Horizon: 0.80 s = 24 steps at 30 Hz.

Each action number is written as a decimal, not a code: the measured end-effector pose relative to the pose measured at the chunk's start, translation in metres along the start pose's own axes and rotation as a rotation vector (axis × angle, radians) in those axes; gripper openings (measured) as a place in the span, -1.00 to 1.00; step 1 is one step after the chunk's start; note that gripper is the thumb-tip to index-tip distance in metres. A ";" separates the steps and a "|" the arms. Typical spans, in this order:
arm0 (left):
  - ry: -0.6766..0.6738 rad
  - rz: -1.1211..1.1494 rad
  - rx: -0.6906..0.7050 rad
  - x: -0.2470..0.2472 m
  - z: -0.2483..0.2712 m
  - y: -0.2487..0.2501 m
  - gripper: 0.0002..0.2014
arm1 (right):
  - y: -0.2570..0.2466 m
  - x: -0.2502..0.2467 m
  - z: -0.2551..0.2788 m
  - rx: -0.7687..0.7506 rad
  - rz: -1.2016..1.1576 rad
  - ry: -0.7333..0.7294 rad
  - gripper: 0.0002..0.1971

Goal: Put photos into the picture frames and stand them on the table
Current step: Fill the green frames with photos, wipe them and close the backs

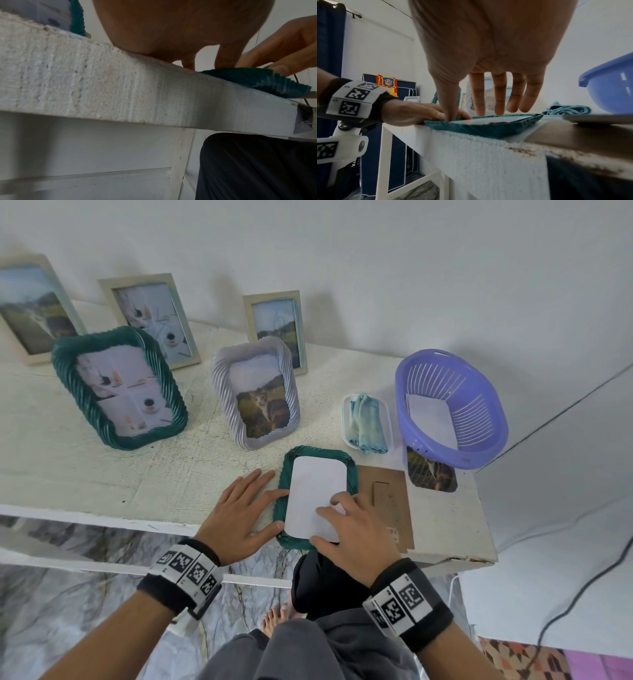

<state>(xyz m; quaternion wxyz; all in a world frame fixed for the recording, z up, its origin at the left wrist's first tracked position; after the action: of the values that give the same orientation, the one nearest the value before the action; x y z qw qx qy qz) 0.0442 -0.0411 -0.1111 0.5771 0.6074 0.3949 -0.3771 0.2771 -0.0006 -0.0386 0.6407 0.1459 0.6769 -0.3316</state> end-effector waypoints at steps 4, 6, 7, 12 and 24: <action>-0.001 0.001 0.002 0.000 0.000 0.000 -0.39 | -0.002 0.004 -0.006 -0.006 0.012 -0.017 -0.55; -0.004 0.009 0.001 0.000 0.000 0.000 -0.39 | -0.002 0.006 -0.007 -0.013 0.041 0.004 -0.57; -0.004 0.014 0.001 0.000 0.000 0.000 -0.39 | -0.002 0.008 -0.006 -0.017 0.057 0.009 -0.57; -0.001 0.022 -0.013 -0.001 0.001 0.000 -0.37 | -0.006 0.010 -0.001 -0.026 0.064 0.008 -0.59; -0.011 0.047 -0.055 0.000 0.000 0.003 -0.38 | -0.011 0.008 0.004 -0.043 0.055 0.097 -0.70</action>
<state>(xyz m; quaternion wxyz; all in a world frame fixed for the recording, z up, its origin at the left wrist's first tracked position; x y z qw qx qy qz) 0.0467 -0.0413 -0.1103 0.6043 0.5983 0.3877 -0.3558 0.2721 -0.0136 -0.0435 0.6189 0.1665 0.7099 -0.2920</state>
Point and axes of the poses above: each hand's wrist, its own z-axis away from the middle knuckle, its own x-axis out of the palm, y = z × x, the point moved 1 cm from there along -z, towards the middle knuckle, and after that the axes turned 13 degrees about -x, right-handed, at the moved point
